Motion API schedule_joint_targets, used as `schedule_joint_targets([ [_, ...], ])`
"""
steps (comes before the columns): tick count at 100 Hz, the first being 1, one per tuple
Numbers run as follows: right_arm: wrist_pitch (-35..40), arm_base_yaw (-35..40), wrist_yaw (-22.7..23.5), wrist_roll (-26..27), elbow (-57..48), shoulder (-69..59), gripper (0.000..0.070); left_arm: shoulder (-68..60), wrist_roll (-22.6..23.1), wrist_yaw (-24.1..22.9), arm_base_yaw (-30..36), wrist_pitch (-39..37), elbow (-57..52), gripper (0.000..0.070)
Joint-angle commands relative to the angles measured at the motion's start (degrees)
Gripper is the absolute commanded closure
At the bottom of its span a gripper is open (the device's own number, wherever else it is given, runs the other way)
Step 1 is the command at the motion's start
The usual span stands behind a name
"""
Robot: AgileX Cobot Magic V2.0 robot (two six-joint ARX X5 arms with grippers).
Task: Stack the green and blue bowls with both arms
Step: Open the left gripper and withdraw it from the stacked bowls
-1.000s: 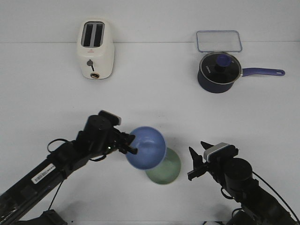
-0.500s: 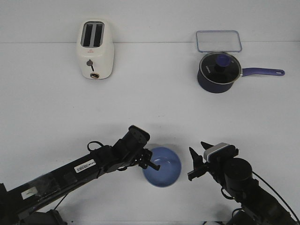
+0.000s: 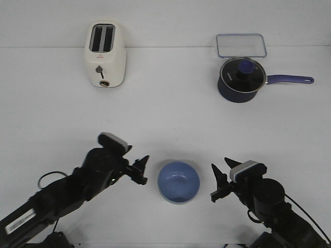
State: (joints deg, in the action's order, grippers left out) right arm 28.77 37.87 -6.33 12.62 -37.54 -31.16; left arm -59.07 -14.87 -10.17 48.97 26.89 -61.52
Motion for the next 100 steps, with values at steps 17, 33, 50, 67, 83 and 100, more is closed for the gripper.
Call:
schedule_joint_targets([
  [17, 1.68, 0.52, -2.91, -1.16, 0.48, 4.24, 0.0378, 19.43, -1.97, -8.66, -1.22, 1.01, 12.17, 0.0423],
  [33, 1.25, 0.52, -2.73, -1.14, 2.21, 4.15, 0.0688, 27.95, -6.03, -8.92, -3.06, -0.02, 22.12, 0.0693],
  [50, 1.60, 0.55, -2.62, 0.83, 2.29, 2.64, 0.0690, 29.86, -5.99, -8.85, -3.26, 0.11, 23.12, 0.0686],
  [67, 0.37, 0.52, -2.73, 1.62, 2.29, 2.71, 0.0690, 31.89, -5.35, -8.87, -3.26, -0.02, 23.10, 0.0686],
  [83, -0.02, 0.52, -2.73, 1.62, 2.29, 2.71, 0.0690, 33.55, -5.35, -8.87, -3.26, -0.02, 23.12, 0.0686],
  [100, -0.02, 0.52, -2.73, 1.62, 2.29, 2.71, 0.0690, 35.06, -5.35, -8.87, -3.26, -0.02, 23.12, 0.0686],
])
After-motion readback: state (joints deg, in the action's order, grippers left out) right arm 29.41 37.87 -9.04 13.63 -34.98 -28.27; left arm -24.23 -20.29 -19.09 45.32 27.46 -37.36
